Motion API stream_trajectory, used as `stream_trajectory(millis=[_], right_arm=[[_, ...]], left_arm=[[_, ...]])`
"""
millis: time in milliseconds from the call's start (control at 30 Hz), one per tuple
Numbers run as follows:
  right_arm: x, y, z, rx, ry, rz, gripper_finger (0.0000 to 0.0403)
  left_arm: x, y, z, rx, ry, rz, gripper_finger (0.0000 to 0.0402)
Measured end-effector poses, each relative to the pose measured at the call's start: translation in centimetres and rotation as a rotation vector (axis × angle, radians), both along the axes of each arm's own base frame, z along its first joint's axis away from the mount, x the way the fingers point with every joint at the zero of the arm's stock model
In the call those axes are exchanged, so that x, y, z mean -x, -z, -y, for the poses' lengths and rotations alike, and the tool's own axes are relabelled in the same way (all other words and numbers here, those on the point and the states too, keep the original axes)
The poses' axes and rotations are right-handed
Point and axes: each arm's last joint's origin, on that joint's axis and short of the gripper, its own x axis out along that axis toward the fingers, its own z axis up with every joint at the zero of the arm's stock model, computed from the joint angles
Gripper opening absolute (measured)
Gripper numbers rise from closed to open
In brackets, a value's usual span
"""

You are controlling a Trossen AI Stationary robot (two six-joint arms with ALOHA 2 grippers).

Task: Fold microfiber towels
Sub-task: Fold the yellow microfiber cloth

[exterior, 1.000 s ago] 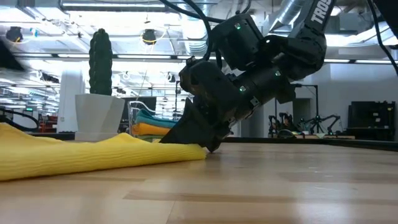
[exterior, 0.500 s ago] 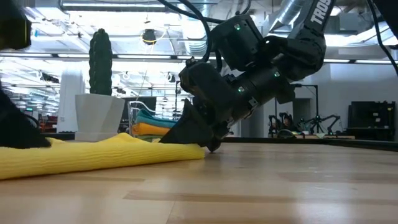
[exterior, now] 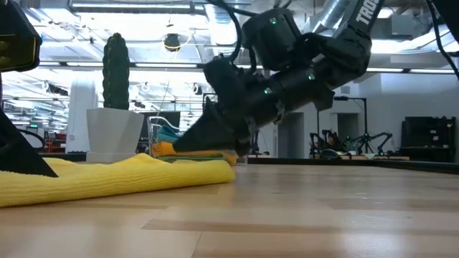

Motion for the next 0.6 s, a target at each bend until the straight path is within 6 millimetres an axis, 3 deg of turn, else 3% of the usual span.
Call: stream_trajectory(millis=[300,467,600], right_arm=[[1.7,1.6,0.0,0.027,0.072,-0.126,0.0015],[1.8,0.4,0.4,0.055,0.122,-0.099,0.0022],[1.6,-2.2,0.2,0.048,0.126,0.001,0.0024]], left_arm=[[0.0,0.0,0.0,-0.004,0.036,-0.041,0.0000],[0.1,-0.2,0.2,-0.016,0.105,-0.099,0.0000],[0.2,-1.0,0.4,0.014,0.144,-0.121,0.0000]])
